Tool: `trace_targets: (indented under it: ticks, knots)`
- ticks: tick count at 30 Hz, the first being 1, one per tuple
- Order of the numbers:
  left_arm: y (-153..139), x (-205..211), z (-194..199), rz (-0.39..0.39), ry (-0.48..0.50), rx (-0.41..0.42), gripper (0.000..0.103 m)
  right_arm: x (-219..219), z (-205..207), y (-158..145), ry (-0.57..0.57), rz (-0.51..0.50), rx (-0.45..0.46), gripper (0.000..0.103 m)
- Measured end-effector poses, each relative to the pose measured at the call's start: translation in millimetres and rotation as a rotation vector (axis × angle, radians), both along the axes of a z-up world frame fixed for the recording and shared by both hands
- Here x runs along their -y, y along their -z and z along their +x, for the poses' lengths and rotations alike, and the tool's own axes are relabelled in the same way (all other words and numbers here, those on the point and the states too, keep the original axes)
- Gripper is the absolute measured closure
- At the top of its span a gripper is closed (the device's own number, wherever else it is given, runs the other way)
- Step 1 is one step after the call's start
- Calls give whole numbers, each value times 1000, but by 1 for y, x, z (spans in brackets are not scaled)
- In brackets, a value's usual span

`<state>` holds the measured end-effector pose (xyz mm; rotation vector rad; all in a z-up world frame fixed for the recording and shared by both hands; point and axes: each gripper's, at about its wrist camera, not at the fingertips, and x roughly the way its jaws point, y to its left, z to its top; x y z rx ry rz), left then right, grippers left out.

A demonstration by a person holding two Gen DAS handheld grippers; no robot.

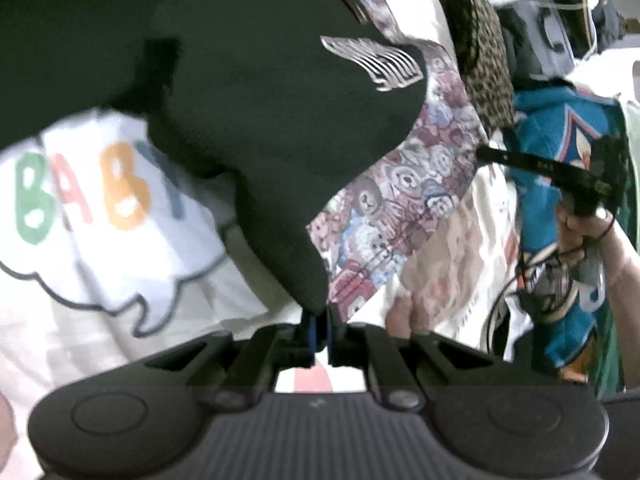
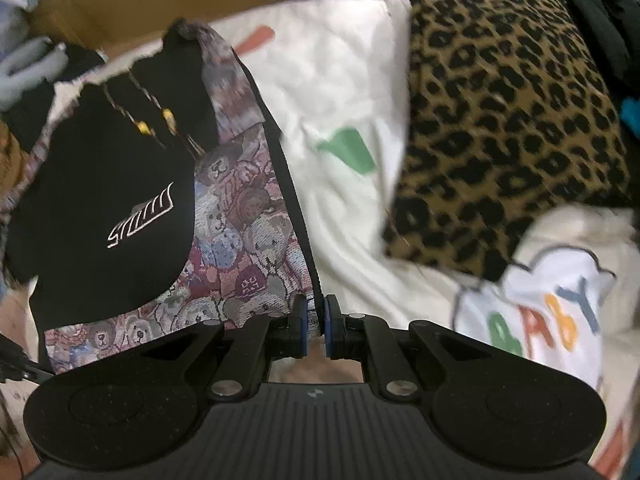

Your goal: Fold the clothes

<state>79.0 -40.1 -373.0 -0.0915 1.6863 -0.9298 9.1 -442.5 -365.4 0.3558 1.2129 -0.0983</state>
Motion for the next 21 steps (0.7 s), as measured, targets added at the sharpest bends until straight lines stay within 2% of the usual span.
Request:
trace_targets:
  ticks: [8, 21]
  knots:
    - [6, 13, -16, -33, 87, -52, 99, 4, -12, 0, 6, -42, -48, 98]
    - [12, 15, -22, -76, 103, -95, 99, 12, -10, -10, 24, -91, -70, 98]
